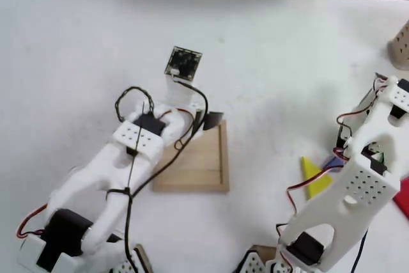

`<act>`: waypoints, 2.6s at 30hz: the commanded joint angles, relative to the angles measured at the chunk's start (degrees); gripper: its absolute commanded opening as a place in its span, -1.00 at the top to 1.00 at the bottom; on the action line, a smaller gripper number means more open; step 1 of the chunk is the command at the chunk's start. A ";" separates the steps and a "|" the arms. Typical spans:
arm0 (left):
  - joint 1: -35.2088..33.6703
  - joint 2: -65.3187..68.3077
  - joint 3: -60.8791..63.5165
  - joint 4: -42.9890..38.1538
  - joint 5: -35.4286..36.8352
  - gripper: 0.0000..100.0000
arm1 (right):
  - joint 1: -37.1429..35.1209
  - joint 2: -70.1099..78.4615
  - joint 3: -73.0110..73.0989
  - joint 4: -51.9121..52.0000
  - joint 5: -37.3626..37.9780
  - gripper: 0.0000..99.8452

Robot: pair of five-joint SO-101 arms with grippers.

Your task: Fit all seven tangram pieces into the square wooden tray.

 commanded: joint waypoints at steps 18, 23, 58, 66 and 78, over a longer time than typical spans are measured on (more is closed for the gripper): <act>-1.01 -0.31 -1.67 -1.76 -1.41 0.40 | -0.84 -44.62 48.35 -22.02 2.90 0.89; -1.01 -0.31 -1.67 -1.58 -1.41 0.40 | -0.75 -53.58 59.78 -27.38 4.22 0.89; -1.01 0.04 -1.49 -1.67 -1.41 0.41 | -0.31 -56.31 75.78 -35.30 21.01 0.69; -1.01 0.04 -1.49 -1.67 -1.41 0.41 | -0.31 -56.31 75.96 -36.62 20.75 0.69; -1.01 0.04 -1.41 -1.67 -1.41 0.41 | -0.84 -56.40 68.92 -29.14 17.49 0.68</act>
